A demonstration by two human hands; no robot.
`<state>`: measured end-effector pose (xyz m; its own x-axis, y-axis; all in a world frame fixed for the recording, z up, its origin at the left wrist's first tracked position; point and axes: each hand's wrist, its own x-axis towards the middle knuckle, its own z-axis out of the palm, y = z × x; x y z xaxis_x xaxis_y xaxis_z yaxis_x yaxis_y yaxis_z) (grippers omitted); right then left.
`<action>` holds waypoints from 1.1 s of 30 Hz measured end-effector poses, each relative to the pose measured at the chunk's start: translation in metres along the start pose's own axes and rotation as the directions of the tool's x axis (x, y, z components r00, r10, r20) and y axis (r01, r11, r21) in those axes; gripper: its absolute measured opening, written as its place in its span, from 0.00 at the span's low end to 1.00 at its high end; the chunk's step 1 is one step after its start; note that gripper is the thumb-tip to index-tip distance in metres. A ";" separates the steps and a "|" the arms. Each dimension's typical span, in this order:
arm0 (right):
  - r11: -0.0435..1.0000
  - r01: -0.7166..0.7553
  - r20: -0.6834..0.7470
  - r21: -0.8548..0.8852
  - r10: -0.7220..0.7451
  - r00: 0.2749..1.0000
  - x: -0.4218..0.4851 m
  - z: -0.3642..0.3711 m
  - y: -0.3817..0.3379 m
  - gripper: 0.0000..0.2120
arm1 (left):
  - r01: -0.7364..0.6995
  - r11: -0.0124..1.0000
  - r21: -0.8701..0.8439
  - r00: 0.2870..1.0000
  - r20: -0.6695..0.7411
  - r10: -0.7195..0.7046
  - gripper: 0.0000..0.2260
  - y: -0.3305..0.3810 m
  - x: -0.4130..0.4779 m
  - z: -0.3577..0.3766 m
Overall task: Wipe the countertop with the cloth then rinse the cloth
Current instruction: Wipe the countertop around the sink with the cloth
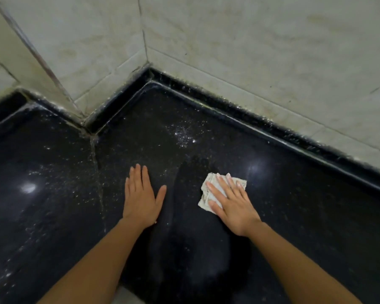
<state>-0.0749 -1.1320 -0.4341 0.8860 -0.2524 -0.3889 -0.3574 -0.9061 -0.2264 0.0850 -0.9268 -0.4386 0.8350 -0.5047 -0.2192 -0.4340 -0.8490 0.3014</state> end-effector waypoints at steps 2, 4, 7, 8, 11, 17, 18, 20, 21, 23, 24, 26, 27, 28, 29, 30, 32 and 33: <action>0.997 -0.071 -0.024 0.008 0.071 0.997 0.017 -0.010 0.017 0.28 | 0.011 1.000 0.007 1.000 0.025 -0.011 0.38 -0.002 0.024 -0.003; 0.992 -0.122 -0.054 0.024 0.123 0.991 0.037 -0.019 0.031 0.27 | 0.025 1.000 0.004 0.999 0.042 -0.025 0.39 -0.005 0.041 -0.006; 0.981 -0.184 -0.085 0.064 0.189 0.978 0.069 -0.033 0.050 0.25 | 0.055 0.998 -0.008 0.996 0.070 -0.055 0.41 -0.012 0.055 -0.005; 0.975 -0.206 -0.091 0.080 0.213 0.973 0.079 -0.038 0.055 0.25 | 0.059 0.998 0.000 0.996 0.072 -0.059 0.41 -0.013 0.056 -0.004; 0.953 -0.268 -0.089 0.139 0.282 0.955 0.106 -0.052 0.065 0.25 | 0.059 0.998 0.021 0.996 0.067 -0.060 0.41 -0.015 0.058 0.001; 0.900 -0.379 -0.091 0.216 0.405 0.910 0.122 -0.053 0.053 0.26 | 0.071 0.997 0.025 0.992 0.100 -0.073 0.41 -0.014 0.062 0.000; 0.898 -0.382 -0.094 0.218 0.409 0.908 0.117 -0.050 0.046 0.26 | 0.071 0.997 0.026 0.991 0.111 -0.073 0.41 -0.014 0.060 -0.002; 0.916 -0.345 -0.096 0.206 0.369 0.924 0.108 -0.041 0.029 0.26 | 0.075 0.997 0.029 0.989 0.126 -0.078 0.41 -0.014 0.060 -0.001; 0.932 -0.307 -0.091 0.191 0.329 0.940 0.103 -0.036 0.020 0.26 | 0.081 0.996 0.031 0.988 0.130 -0.084 0.41 -0.014 0.061 0.000; 0.963 -0.221 -0.083 0.153 0.236 0.968 0.087 -0.027 0.004 0.25 | 0.080 0.996 0.025 0.988 0.128 -0.083 0.42 -0.015 0.061 -0.002; 0.975 -0.178 -0.079 0.131 0.189 0.979 0.078 -0.023 0.000 0.25 | 0.077 0.997 0.017 0.989 0.124 -0.079 0.42 -0.015 0.061 -0.002; 0.991 -0.107 -0.060 0.082 0.112 0.992 0.060 -0.017 0.000 0.26 | 0.068 0.998 -0.005 0.992 0.111 -0.067 0.42 -0.015 0.059 -0.003; 0.994 -0.088 -0.046 0.063 0.091 0.995 0.052 -0.016 0.004 0.27 | 0.063 0.998 -0.016 0.993 0.099 -0.061 0.42 -0.015 0.059 -0.004; 0.995 -0.086 -0.033 0.049 0.088 0.996 0.044 -0.014 0.009 0.27 | 0.059 0.998 -0.027 0.995 0.085 -0.056 0.42 -0.016 0.058 -0.004; 0.994 -0.104 -0.028 0.042 0.106 0.994 0.036 -0.013 0.015 0.27 | 0.056 0.998 -0.039 0.996 0.071 -0.053 0.42 -0.016 0.057 -0.004; 0.989 -0.140 -0.034 0.043 0.141 0.989 0.029 -0.012 0.023 0.26 | 0.054 0.997 -0.053 0.997 0.061 -0.051 0.43 -0.016 0.057 -0.005; 0.968 -0.240 -0.063 0.075 0.245 0.967 0.017 -0.011 0.041 0.26 | 0.057 0.995 -0.082 0.997 0.050 -0.053 0.43 -0.016 0.057 -0.006; 0.949 -0.298 -0.074 0.104 0.306 0.949 0.012 -0.012 0.051 0.25 | 0.059 0.994 -0.096 0.997 0.047 -0.054 0.43 -0.016 0.057 -0.007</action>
<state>-0.0792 -1.1852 -0.4397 0.7533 -0.5421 -0.3724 -0.6340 -0.7490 -0.1922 0.1416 -0.9405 -0.4498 0.8404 -0.4647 -0.2789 -0.3500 -0.8583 0.3753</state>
